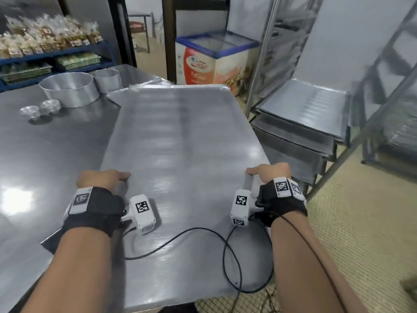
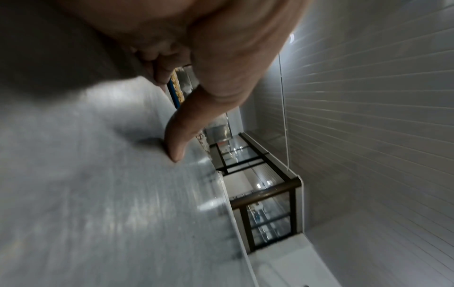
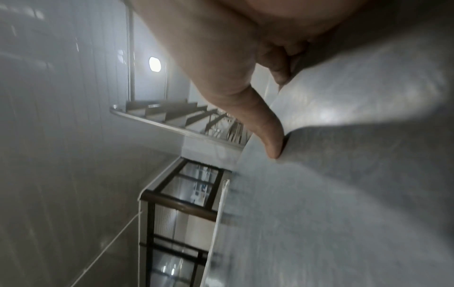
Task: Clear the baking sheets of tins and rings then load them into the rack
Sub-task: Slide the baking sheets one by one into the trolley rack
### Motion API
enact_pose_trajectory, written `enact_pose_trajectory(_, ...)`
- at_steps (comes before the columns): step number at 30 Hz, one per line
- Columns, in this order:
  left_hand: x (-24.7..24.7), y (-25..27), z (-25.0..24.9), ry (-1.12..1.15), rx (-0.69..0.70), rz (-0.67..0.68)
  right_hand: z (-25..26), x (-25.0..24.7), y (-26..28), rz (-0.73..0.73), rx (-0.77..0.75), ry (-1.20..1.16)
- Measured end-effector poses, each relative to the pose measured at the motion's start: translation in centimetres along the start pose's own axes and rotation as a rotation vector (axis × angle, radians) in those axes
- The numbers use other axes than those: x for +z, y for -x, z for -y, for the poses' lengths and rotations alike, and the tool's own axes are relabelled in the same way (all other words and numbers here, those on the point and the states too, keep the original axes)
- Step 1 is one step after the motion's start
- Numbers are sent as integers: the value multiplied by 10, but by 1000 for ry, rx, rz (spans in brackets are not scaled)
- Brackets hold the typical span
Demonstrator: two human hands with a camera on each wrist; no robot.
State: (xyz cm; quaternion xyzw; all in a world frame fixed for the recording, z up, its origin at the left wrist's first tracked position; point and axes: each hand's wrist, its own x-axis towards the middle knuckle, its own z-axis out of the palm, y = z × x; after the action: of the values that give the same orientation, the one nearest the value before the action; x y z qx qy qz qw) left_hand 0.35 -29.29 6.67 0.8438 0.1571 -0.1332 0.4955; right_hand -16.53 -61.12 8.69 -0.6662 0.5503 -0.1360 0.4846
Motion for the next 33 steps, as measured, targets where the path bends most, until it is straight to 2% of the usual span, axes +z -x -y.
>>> enact_pose_trajectory(1, 8, 0, -4, -59, -4, 11, -7, -15, 5, -37, 11, -23)
enact_pose_trajectory(5, 45, -3, -15, -6, -40, 102, -33, -69, 22, -187, 50, -118)
enact_pose_trajectory(6, 56, -6, -17, -4, -29, 125, -40, -80, 26, -217, 65, -148)
enact_pose_trajectory(10, 83, 43, -45, -35, 55, 198, -62, -119, 35, -343, 123, -223)
enact_pose_trajectory(17, 142, 57, -78, -75, 139, 341, -85, -164, 49, -461, 160, -272)
enact_pose_trajectory(24, 188, 60, -113, -170, 213, 438, -84, -178, 34, -560, 256, -269)
enact_pose_trajectory(33, 241, 18, -155, -246, 326, 481, -64, -156, -12, -601, 333, -319)
